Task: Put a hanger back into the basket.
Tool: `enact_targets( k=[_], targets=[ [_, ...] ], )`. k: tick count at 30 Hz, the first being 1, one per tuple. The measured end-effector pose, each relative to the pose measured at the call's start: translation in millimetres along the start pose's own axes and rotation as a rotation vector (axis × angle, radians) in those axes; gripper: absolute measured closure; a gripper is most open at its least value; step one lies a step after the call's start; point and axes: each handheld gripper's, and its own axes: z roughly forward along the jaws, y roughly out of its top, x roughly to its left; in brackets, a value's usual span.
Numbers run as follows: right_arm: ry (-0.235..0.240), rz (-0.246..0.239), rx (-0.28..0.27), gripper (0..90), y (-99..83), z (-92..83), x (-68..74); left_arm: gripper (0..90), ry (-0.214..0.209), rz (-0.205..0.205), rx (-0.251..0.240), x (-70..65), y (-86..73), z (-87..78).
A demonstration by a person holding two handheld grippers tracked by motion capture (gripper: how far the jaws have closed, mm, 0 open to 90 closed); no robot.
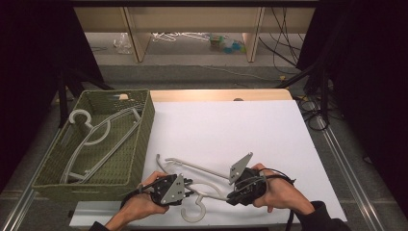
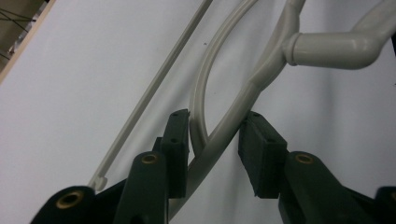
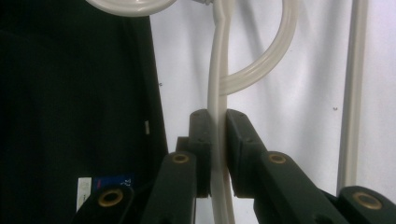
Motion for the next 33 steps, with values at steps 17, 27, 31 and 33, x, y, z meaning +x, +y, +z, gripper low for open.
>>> enact_targets(
  k=[17,27,31,33],
  targets=[
    [-0.037,0.029,-0.077,74.0,-10.8,-12.5,-16.0,75.8,-0.007,0.158,-0.059,-0.6,21.1,-16.6],
    [-0.089,0.110,-0.159,59.2,-12.7,-22.1,-19.5,79.3,-0.037,0.043,-0.088,2.5,30.6,-21.5],
    [-0.122,0.130,-0.188,52.5,-12.1,-24.4,-20.6,79.3,-0.040,-0.014,-0.071,4.0,32.8,-22.3],
    [-0.148,0.161,-0.221,47.1,-11.7,-26.7,-21.7,79.3,-0.032,-0.049,-0.070,4.7,33.4,-23.3]
  ],
)
